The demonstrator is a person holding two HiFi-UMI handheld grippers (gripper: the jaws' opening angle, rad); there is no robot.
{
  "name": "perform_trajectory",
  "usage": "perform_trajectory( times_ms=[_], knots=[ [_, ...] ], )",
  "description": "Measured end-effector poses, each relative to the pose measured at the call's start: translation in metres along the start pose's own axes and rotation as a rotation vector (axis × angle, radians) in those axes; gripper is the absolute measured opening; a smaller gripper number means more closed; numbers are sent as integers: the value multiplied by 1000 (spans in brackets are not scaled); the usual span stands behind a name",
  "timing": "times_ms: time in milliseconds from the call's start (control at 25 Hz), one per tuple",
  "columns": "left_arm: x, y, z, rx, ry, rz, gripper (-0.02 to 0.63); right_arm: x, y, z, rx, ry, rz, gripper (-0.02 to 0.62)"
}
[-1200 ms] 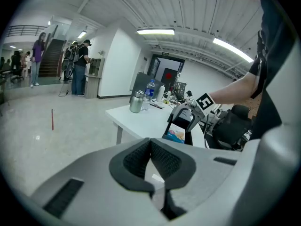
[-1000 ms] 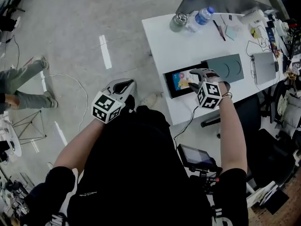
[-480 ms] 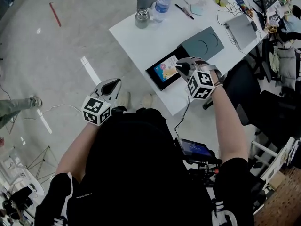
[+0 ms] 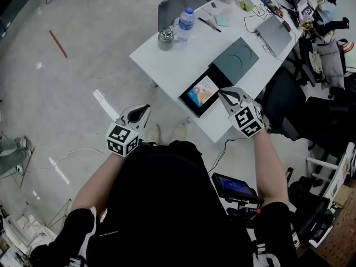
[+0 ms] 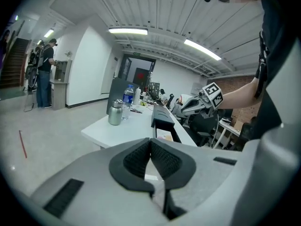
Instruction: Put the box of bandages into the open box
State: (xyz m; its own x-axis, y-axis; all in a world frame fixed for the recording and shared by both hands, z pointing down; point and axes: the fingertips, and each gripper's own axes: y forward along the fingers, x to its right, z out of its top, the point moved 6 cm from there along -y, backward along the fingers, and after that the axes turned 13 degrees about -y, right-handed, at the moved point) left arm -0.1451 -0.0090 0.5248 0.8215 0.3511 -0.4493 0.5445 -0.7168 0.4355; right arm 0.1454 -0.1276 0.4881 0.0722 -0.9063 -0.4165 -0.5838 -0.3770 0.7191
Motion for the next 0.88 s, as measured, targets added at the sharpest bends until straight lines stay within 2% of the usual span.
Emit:
perform_trajectory(
  times_ms=[160, 320, 560, 880],
  knots=[
    [-9, 0, 7, -21, 23, -47, 9, -6, -19, 5, 94, 244, -126, 27],
    [-15, 9, 13, -38, 43, -100, 9, -17, -34, 3, 151, 397, -233, 26],
    [-17, 17, 24, -56, 90, -183, 9, -52, -49, 1, 183, 552, -346, 26],
    [-18, 19, 24, -107, 131, -267, 9, -103, -49, 18, 219, 679, -454, 26]
  ],
)
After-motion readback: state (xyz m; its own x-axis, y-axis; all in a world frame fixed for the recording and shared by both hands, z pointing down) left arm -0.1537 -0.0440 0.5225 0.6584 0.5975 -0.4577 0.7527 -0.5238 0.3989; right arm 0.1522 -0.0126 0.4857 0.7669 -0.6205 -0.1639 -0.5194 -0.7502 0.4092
